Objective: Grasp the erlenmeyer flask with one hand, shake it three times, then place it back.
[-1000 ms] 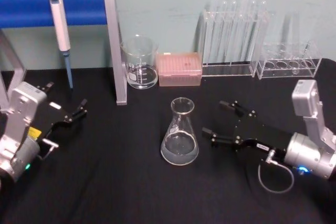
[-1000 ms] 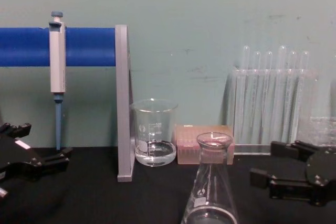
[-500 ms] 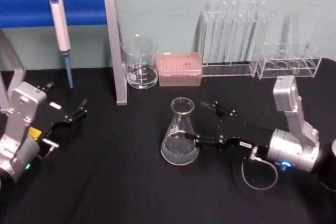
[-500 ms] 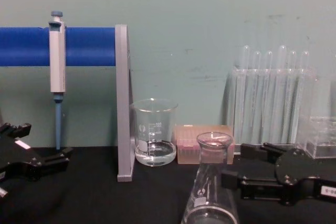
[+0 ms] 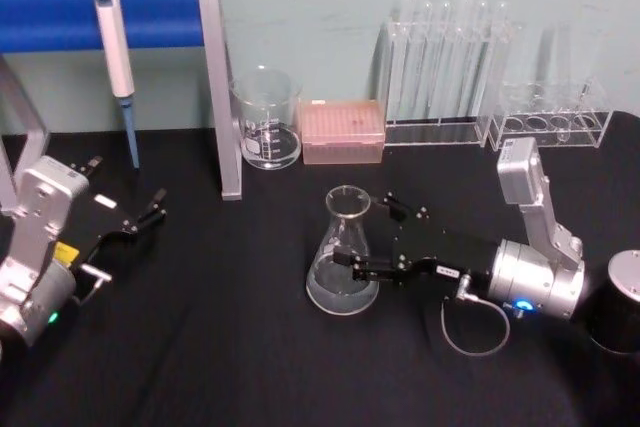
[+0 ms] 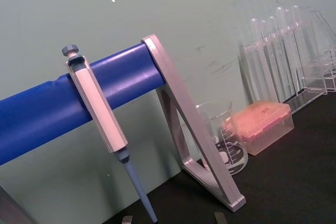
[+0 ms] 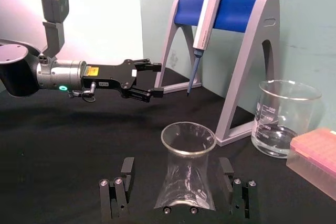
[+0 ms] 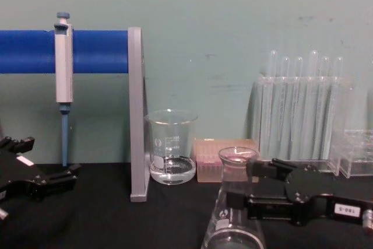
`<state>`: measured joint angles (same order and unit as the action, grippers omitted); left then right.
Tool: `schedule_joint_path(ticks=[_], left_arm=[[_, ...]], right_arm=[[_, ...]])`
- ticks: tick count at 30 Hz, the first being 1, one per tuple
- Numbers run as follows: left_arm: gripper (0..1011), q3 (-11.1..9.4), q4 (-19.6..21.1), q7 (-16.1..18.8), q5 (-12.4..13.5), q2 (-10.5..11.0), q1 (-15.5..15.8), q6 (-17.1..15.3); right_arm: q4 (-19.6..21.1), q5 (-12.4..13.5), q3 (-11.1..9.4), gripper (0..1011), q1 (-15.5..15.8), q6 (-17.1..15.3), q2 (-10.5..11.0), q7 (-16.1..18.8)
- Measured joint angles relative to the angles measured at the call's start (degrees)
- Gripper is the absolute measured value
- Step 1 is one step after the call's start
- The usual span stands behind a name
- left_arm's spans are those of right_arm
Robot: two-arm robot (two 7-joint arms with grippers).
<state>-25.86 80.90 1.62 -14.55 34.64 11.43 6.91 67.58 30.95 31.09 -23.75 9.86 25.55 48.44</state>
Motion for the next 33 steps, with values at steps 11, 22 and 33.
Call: schedule_joint_path(ticks=[11,22,33], left_arm=[[1001,0.0,0.0,0.0,0.0,0.0,0.0,0.0],[1001,0.0,0.0,0.0,0.0,0.0,0.0,0.0],[1001,0.0,0.0,0.0,0.0,0.0,0.0,0.0]], right_arm=[[-2.62,0.02,0.96,1000,-2.23,0.46,-1.4,0.27],[-4.1,-0.27,1.4,1000,-3.3,0.58,-2.26,0.11],[-4.04,-0.93,1.35,1000,-3.22,0.29,-2.33,-1.24]])
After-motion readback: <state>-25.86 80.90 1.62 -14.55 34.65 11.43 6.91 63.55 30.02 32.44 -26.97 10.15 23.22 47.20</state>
